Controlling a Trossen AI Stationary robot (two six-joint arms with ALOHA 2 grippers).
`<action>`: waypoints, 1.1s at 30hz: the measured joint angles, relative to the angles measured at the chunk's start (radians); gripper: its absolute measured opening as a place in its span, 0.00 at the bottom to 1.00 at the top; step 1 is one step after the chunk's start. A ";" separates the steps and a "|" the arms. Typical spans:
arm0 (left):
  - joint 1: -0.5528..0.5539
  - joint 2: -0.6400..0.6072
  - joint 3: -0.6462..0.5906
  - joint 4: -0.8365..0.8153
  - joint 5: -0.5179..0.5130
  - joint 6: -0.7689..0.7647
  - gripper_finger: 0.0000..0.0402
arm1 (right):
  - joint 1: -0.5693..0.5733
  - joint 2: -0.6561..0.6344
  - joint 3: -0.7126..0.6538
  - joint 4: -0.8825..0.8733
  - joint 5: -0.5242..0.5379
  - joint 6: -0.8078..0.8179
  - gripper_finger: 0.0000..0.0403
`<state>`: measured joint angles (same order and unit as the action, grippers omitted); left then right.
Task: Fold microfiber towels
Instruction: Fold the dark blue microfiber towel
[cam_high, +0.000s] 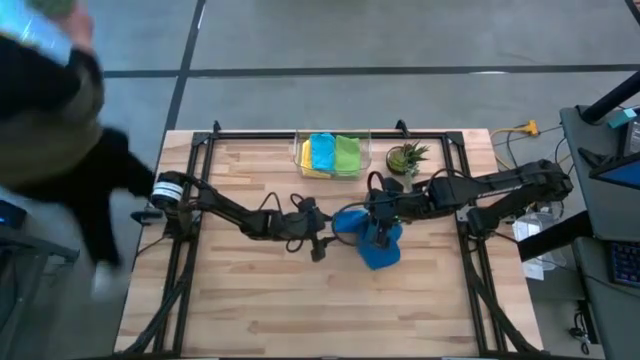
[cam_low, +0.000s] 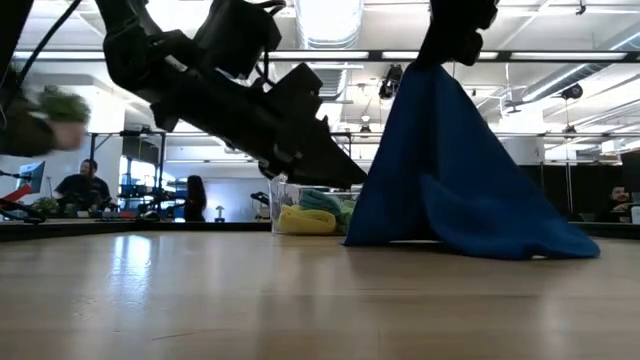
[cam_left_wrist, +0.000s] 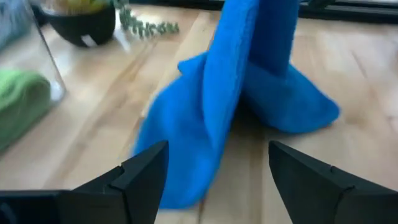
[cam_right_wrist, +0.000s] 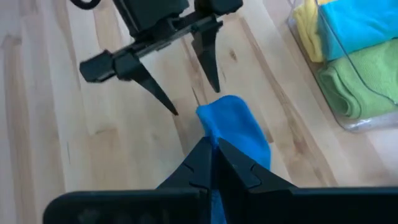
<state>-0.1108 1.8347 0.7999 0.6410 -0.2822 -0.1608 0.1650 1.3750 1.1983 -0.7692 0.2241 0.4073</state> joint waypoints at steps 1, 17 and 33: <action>0.000 0.000 0.005 -0.002 -0.005 0.021 0.65 | 0.000 0.000 0.004 -0.001 0.000 0.001 0.02; 0.002 0.010 0.046 -0.039 0.004 0.072 0.65 | 0.000 0.000 0.078 0.005 0.000 0.002 0.02; 0.005 0.010 0.045 -0.152 -0.041 0.061 0.52 | 0.000 -0.005 0.155 -0.006 -0.022 -0.007 0.02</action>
<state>-0.1062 1.8442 0.8448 0.4892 -0.3235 -0.1000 0.1650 1.3701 1.3529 -0.7756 0.2020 0.4007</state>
